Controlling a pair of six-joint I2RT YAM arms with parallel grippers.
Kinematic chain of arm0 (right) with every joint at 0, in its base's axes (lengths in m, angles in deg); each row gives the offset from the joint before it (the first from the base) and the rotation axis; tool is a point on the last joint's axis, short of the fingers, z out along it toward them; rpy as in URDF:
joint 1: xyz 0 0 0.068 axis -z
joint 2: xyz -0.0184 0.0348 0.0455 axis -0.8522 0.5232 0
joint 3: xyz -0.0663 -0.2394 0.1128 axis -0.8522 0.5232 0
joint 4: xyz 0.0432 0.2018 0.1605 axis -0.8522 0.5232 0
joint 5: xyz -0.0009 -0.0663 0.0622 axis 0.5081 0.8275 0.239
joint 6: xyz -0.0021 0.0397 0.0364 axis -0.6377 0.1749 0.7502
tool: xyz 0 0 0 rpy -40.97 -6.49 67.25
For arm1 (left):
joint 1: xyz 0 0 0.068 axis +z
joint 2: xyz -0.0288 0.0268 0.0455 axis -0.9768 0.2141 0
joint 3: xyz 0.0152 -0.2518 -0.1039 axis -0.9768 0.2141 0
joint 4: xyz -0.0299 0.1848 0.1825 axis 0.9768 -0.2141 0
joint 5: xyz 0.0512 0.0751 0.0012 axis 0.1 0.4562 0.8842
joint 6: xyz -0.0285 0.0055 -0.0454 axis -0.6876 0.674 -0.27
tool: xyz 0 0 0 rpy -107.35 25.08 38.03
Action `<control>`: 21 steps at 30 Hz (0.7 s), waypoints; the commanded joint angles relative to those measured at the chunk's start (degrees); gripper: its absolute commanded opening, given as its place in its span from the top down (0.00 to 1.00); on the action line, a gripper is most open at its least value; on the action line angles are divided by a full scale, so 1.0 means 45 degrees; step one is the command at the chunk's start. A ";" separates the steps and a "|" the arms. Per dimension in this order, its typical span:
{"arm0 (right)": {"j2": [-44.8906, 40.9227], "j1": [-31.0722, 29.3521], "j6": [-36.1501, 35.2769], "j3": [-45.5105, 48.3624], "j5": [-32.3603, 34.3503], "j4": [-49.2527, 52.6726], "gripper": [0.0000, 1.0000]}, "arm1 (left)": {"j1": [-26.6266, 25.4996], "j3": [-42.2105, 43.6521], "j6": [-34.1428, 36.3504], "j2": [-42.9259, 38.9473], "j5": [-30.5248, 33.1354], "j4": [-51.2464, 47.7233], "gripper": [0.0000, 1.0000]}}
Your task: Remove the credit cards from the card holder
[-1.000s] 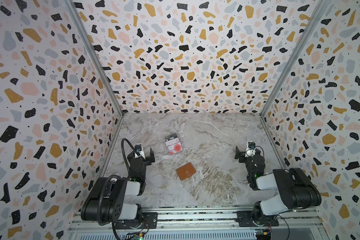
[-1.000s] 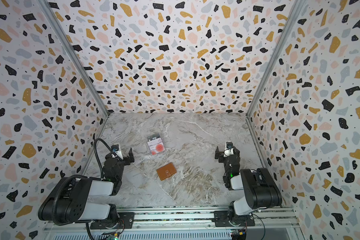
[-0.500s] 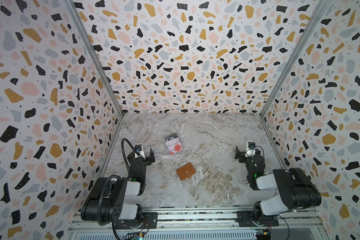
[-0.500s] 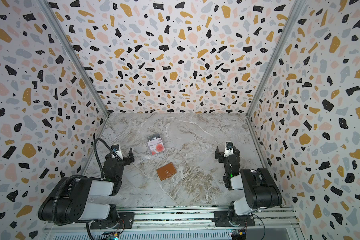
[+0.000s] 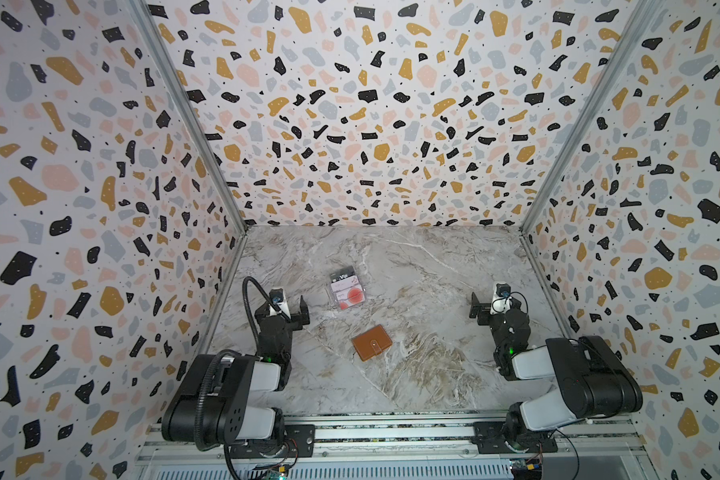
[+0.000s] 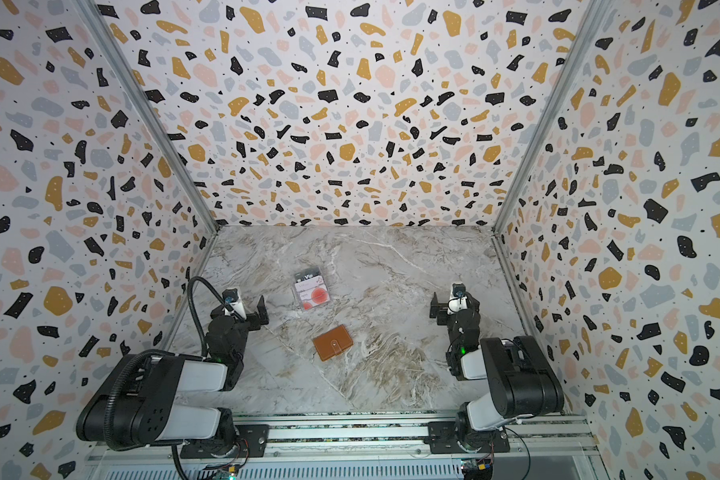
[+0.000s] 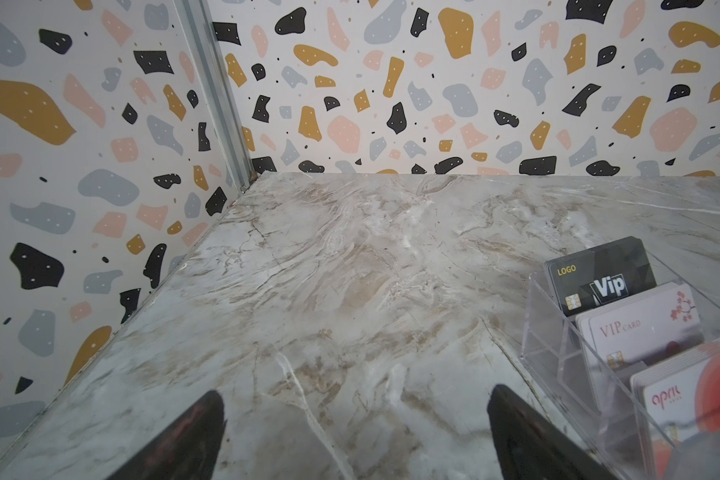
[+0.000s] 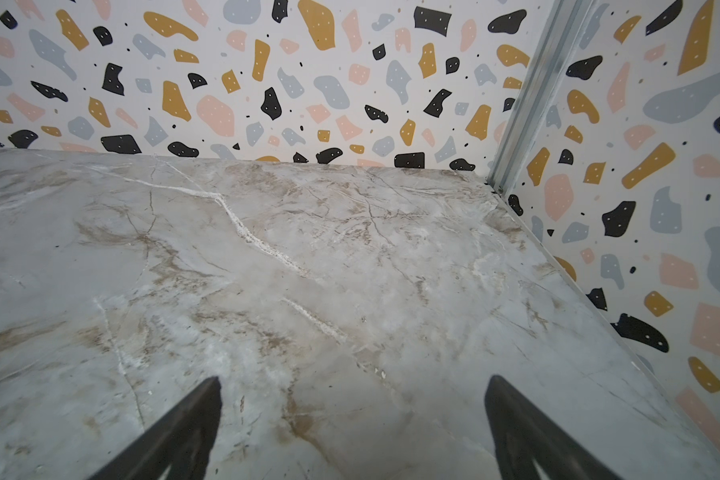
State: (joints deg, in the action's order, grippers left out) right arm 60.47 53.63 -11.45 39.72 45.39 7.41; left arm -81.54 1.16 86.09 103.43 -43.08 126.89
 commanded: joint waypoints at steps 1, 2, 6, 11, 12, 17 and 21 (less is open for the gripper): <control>-0.0136 0.0019 0.0110 -0.0166 0.0027 -0.0006 0.01 | 0.0055 -0.0295 -0.0028 -0.0097 0.0285 0.0408 0.00; -0.0138 0.0002 0.0109 -0.0158 0.0027 -0.0005 0.01 | 0.0047 -0.0272 -0.0022 -0.0131 0.0294 0.0444 0.00; -0.0209 -0.0003 0.0079 -0.0086 0.0051 -0.0084 0.01 | 0.0032 -0.0774 -0.0137 -0.0658 0.0615 -0.0735 0.00; -0.1861 -0.0007 0.0264 -0.2393 0.0175 0.5256 0.01 | -0.0460 -0.1174 -0.0526 -0.3079 0.1598 -0.3714 0.00; -0.2042 -0.0034 0.0189 -0.2878 -0.0166 0.6170 0.01 | -0.0552 -0.1174 -0.0828 -0.3750 0.1665 -0.4271 0.00; -0.2700 -0.1020 0.0222 -0.4649 -0.0348 0.9837 0.01 | -0.1641 -0.1925 -0.1578 -0.5969 0.2130 -0.7243 0.00; -0.2839 -0.1854 0.0037 -0.5987 -0.1833 1.2309 0.01 | -0.2647 -0.3174 -0.2101 -0.6856 0.2069 -1.0217 0.01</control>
State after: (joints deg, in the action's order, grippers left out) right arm 48.60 46.99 -11.03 15.94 42.31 49.15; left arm -91.48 -9.40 79.34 74.40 -34.65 92.00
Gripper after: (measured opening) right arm 0.991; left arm 0.991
